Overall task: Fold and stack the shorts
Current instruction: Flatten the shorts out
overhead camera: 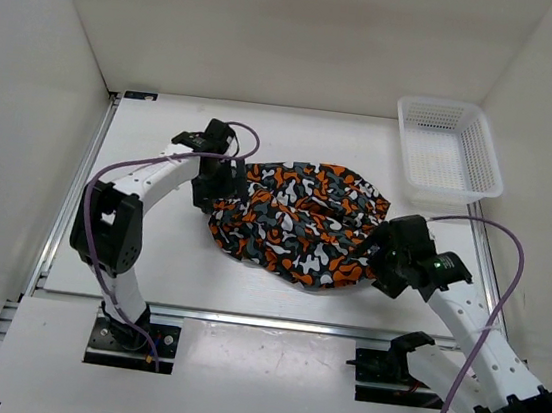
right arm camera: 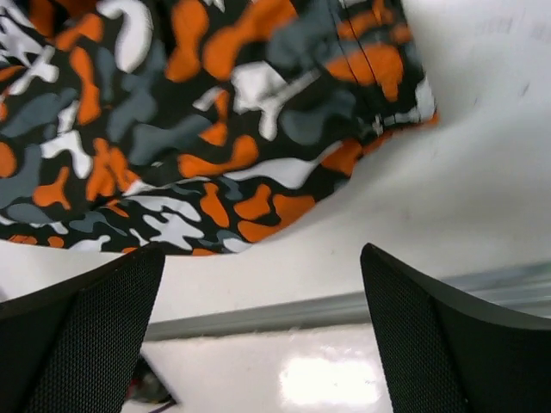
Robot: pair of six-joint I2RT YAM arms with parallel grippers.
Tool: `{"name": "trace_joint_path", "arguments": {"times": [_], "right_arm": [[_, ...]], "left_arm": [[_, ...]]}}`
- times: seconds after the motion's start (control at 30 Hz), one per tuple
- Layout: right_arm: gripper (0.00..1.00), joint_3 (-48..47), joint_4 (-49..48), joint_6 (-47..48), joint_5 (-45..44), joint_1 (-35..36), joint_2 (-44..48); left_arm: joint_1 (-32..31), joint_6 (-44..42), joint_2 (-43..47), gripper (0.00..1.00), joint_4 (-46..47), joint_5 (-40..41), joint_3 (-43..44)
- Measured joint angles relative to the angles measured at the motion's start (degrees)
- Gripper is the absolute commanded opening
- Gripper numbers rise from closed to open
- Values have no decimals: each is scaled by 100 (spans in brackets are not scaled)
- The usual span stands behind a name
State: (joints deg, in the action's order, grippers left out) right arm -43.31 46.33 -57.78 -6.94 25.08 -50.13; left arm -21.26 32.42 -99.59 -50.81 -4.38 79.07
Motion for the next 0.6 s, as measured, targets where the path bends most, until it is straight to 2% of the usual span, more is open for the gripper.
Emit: {"name": "trace_joint_path", "arguments": {"times": [0.1,0.17,0.2,0.27,0.3,0.33,0.37,0.43,0.57,0.6], "right_arm": [[97,247,-50,-308,457,-269,-166],[94,348,-166,-417,699,-518,-304],[94,391,-251,-472,780,-649,-356],[93,472,-450,-516,896,-918,-415],[93,492,-531,-514,955,-1047,-446],[91,509,-638,-511,999,-1193,-511],[90,525,-767,-492,1040,-1335,-592],[85,549,-1003,-455,1080,-1543,-837],[45,560,-1495,-302,1163,-1617,-1480],[16,555,-1587,-247,1178,-1617,-1626]], "left_arm": [[-109,81,-129,97,-15,-98,-55],[-184,129,-229,90,7,-129,-79],[-201,162,-282,77,35,-142,-90],[-256,216,-411,60,79,-170,-94],[-275,245,-479,46,111,-177,-94],[-289,264,-549,20,144,-190,-94],[-293,264,-619,10,166,-199,-94],[-295,273,-717,10,184,-184,-94],[-295,278,-758,10,195,-160,-92],[-295,280,-756,10,195,-146,-83]]}}
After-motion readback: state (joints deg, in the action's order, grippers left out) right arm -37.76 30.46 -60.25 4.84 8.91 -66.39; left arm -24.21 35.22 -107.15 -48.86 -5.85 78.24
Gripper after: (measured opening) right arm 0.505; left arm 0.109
